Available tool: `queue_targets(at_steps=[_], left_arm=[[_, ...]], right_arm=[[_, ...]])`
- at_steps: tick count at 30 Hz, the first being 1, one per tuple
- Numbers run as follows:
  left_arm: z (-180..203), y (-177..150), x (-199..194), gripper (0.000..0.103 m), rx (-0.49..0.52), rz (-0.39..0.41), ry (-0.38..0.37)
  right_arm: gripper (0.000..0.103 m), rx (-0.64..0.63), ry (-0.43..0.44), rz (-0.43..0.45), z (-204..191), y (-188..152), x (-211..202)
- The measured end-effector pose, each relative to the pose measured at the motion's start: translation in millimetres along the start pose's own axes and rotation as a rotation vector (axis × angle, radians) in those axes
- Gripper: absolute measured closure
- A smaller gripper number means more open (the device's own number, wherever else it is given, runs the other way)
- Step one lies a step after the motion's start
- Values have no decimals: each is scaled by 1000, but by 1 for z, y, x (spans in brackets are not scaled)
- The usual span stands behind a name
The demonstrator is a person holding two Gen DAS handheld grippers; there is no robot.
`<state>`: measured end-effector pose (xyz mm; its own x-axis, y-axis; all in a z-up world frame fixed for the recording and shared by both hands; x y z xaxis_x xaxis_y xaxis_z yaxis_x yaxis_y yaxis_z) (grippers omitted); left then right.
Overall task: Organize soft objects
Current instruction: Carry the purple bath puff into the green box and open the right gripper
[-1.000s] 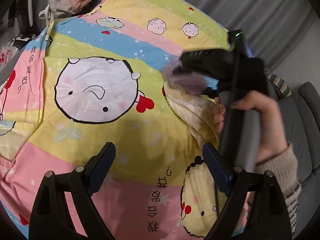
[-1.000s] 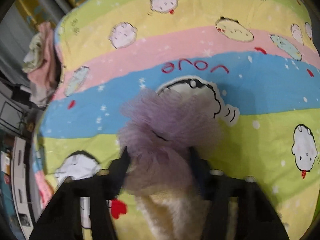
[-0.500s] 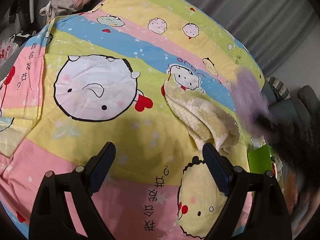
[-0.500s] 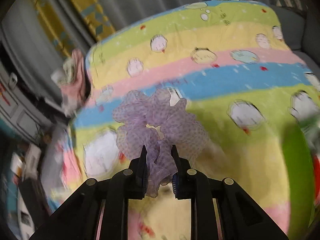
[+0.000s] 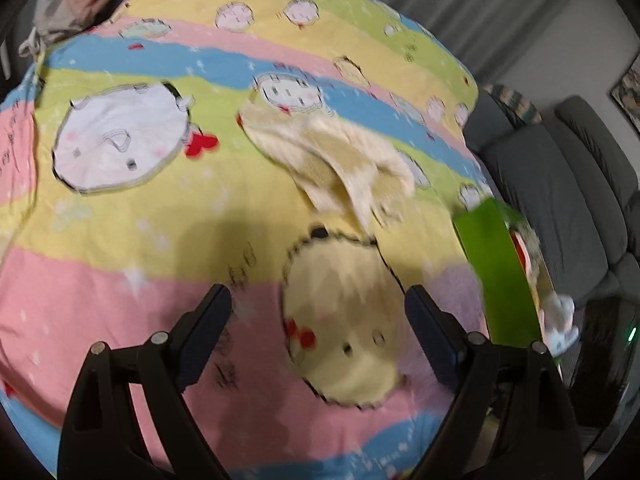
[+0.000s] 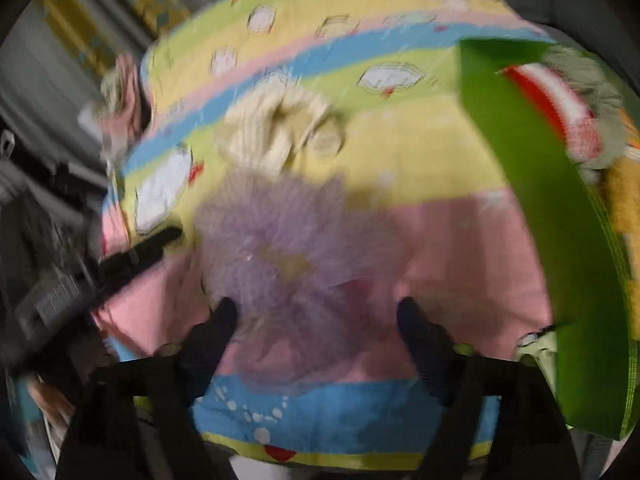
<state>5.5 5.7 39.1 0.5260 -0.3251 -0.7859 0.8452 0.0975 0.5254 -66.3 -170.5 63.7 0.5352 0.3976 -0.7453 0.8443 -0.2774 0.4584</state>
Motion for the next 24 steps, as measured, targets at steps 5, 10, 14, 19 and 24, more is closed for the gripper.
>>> queue_targets(at_steps=[5,10,14,19,24], left_arm=[[16,-26,4,16,-1,-76,-47],[43,-35,4,17,37,-92,-56],[62,-40,12,45,98,-111,-76],[87,-52,27,61,169,-145,-78],[119,-50,28,63,244,-129,-95]], right_arm=[[18,92,65,70,23,15,-20],[18,139,92,61,31,33,-4],[22,181,106,-7,39,28,23],[68,231,200,-25,50,22,32],[78,273,262,89,60,38,-4]])
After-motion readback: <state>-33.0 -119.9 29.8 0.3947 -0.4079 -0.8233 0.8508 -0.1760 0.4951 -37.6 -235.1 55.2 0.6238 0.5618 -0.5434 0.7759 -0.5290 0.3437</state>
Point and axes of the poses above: each gripper's, at about its wrist camera, not at the fingertips, and x roughly the way its jaws point, z to its right, y to its top, the point moved 3 cm from there along x, roughly the way its jaws point, and after that the axes turned 11 degrees about y, right-handed, at the moved point
